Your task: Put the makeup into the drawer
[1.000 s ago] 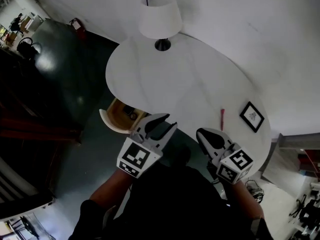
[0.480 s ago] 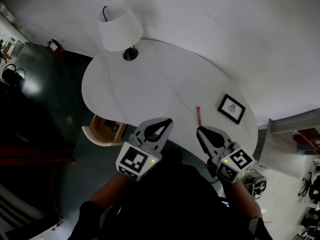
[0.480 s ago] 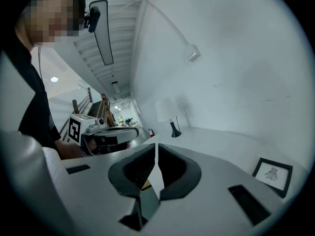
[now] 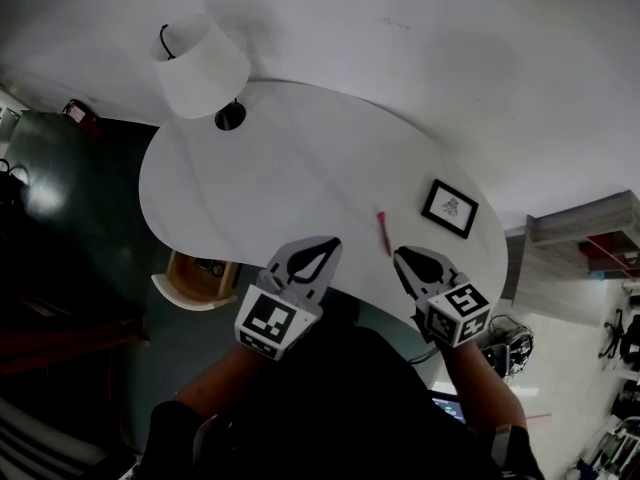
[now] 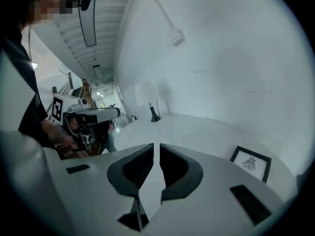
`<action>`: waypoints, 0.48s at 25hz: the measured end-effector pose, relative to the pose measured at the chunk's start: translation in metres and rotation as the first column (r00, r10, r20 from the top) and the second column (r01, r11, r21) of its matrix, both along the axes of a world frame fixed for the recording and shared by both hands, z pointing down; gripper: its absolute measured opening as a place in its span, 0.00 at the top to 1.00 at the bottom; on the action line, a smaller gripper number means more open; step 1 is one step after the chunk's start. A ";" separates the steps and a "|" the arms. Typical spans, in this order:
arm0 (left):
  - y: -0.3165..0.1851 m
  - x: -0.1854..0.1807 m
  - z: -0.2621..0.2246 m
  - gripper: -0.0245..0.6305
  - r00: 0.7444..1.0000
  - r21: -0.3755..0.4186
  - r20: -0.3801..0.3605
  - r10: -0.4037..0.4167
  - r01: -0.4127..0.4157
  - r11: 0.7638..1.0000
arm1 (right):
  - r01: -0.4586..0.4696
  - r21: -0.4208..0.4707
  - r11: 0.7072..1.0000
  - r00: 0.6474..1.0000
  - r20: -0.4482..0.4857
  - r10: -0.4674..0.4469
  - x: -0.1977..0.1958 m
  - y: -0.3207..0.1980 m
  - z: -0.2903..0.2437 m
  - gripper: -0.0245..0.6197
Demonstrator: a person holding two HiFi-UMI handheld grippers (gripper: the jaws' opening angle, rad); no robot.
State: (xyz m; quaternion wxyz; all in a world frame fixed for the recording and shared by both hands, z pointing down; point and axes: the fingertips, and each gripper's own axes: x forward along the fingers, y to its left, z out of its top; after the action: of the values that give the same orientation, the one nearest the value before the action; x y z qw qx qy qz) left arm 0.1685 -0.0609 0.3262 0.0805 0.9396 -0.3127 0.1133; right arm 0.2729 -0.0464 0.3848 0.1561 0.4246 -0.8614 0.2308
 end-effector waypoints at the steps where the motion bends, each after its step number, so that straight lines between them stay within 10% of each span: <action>1: -0.003 -0.001 0.000 0.95 1.000 -0.001 -0.008 -0.004 0.004 1.000 | -0.001 -0.016 1.000 1.000 -0.017 0.001 0.001 -0.003 0.008 0.93; 12: -0.018 -0.007 -0.011 0.95 0.998 0.015 -0.069 0.003 -0.002 1.000 | 0.016 -0.165 0.986 0.985 -0.169 -0.044 0.001 -0.036 0.087 0.93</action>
State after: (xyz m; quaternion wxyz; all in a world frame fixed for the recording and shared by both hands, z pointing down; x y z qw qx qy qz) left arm 0.1617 -0.0790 0.3150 0.0842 0.9440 -0.3093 0.0783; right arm 0.2741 -0.0822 0.4722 0.2678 0.4158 -0.8293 0.2603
